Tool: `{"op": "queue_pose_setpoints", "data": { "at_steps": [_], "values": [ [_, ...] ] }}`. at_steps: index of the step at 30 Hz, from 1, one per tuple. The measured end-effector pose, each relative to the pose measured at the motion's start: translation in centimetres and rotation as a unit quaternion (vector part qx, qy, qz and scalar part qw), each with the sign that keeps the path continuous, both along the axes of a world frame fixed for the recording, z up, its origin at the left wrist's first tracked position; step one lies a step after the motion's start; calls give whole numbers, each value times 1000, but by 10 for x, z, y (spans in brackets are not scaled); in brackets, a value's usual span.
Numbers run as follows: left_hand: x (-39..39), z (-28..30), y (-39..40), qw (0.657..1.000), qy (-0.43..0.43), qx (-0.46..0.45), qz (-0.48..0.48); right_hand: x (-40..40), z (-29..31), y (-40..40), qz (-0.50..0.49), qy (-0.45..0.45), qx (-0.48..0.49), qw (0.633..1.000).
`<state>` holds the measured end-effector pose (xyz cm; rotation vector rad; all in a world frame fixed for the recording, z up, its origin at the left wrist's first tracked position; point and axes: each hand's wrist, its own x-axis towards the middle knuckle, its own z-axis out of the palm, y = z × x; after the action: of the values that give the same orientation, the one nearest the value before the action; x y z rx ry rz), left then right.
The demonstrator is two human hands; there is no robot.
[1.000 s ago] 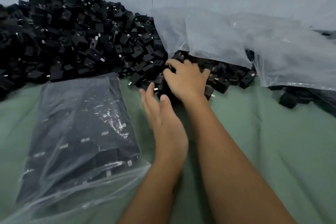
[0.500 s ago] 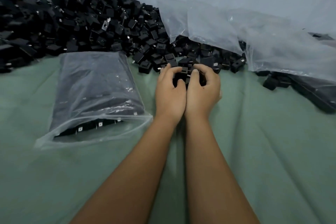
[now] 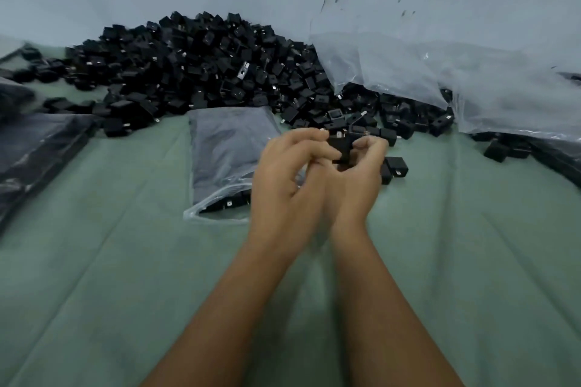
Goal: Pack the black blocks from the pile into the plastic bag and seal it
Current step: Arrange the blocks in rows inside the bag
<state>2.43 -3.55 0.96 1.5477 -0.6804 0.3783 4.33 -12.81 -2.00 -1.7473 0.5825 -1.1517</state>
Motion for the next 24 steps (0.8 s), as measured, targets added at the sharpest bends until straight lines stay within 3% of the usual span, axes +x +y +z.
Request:
{"op": "queue_pose_setpoints", "data": {
  "at_steps": [2,5,7,9,11,14,21,24],
  "values": [
    [24,2,31,997,32,-27,65,1,-2,8,-1,-6,-61,998],
    [65,0,66,982,118,-68,133,-4,-4,33,48,-30,-278,959],
    [83,-4,81,978,153,-75,121,-7,-6,44,98,-47,-385,916],
    [90,-10,90,979,177,-34,95,-10,-6,50,145,-59,-429,889],
    [88,-20,96,981,182,29,53,-12,-5,54,177,-74,-453,871],
    [83,-30,104,984,104,145,-18,-12,-5,57,221,-66,-462,857],
    [68,-30,109,943,-42,329,13,-7,-8,50,173,-32,-364,915],
    [68,-28,107,941,-41,335,24,-7,-9,47,177,-34,-353,918]
  ]
}}
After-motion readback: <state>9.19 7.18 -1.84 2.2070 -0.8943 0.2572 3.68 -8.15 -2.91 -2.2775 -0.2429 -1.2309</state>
